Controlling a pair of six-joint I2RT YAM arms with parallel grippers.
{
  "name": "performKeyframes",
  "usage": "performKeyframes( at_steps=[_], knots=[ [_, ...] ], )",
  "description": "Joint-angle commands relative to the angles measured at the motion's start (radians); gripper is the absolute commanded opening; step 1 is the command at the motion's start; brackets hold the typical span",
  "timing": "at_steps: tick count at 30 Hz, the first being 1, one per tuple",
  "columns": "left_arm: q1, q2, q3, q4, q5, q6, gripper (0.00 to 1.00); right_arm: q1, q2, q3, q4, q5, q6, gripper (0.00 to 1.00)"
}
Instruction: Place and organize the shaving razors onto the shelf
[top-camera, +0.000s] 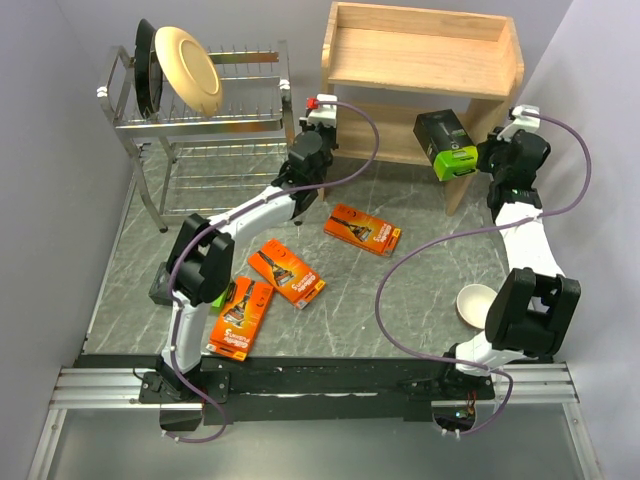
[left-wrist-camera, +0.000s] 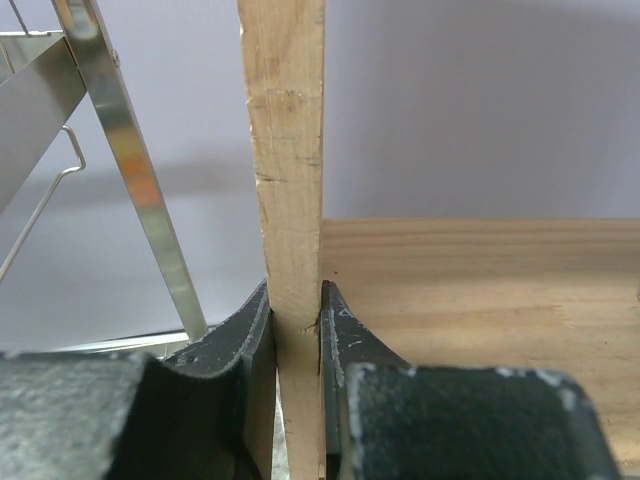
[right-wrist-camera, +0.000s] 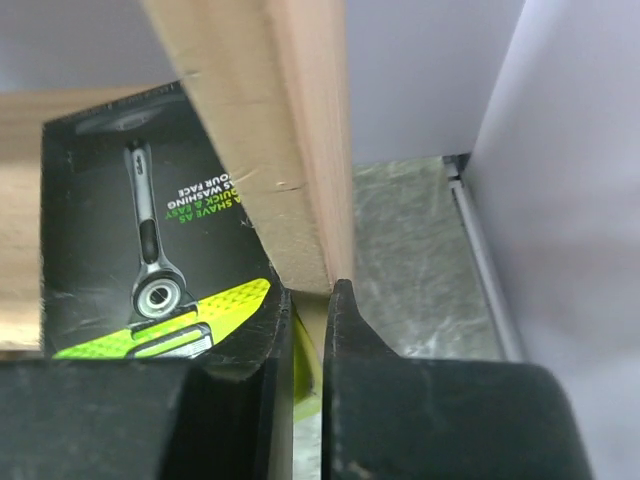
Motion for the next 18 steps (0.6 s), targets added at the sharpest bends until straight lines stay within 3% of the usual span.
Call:
performKeyframes(
  at_steps=[1,18],
  knots=[
    [-0.015,-0.035,-0.009,0.034,0.078,0.038,0.01,0.004,-0.029,0.035,0.091,-0.05,0.076,0.0],
    [-0.119,-0.278,-0.297,-0.013,0.085,0.01,0.01,-0.022,-0.237,-0.097,-0.015,-0.088,0.011,0.0]
  ],
)
